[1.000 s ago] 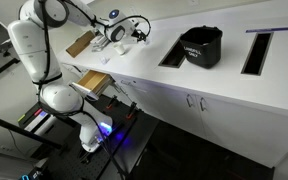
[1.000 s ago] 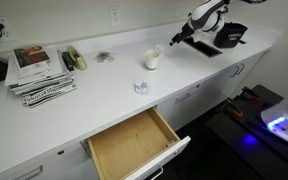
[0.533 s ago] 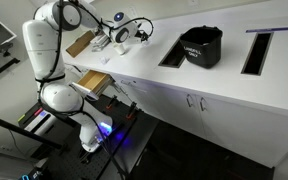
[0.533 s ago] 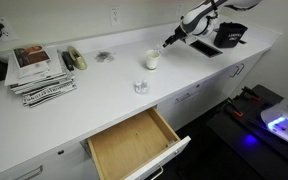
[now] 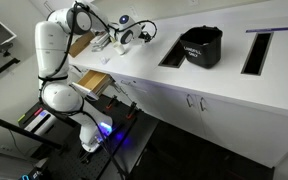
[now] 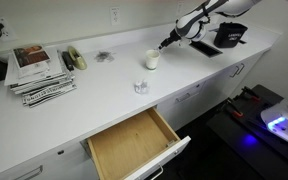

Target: Put the two papers on the countertop in the open drawer, close the open drawer

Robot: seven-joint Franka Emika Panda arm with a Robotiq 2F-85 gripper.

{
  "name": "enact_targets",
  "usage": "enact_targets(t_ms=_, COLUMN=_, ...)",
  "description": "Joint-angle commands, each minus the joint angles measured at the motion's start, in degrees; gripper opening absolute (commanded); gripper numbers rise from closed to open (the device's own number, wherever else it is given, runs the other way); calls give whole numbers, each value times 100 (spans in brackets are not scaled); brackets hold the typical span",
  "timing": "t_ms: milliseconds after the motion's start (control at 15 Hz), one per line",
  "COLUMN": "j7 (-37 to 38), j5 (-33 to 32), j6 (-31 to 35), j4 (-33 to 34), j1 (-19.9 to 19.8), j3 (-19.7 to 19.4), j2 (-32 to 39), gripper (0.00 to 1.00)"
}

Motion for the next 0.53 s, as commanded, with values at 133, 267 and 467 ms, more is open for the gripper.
enact_targets(t_ms=133, j7=-115, j5=-73, j6=192, j4=529, j1=-28, j3=149, j2=483, gripper=42)
enact_targets(t_ms=267, j7=-113, j5=-81, j6=190, j4=601, j1=-32, j3=178, j2=541, gripper=27)
enact_targets(t_ms=467, j7=-132, j5=-86, j6=209, j4=667, j1=-45, j3=228, j2=585, gripper=5)
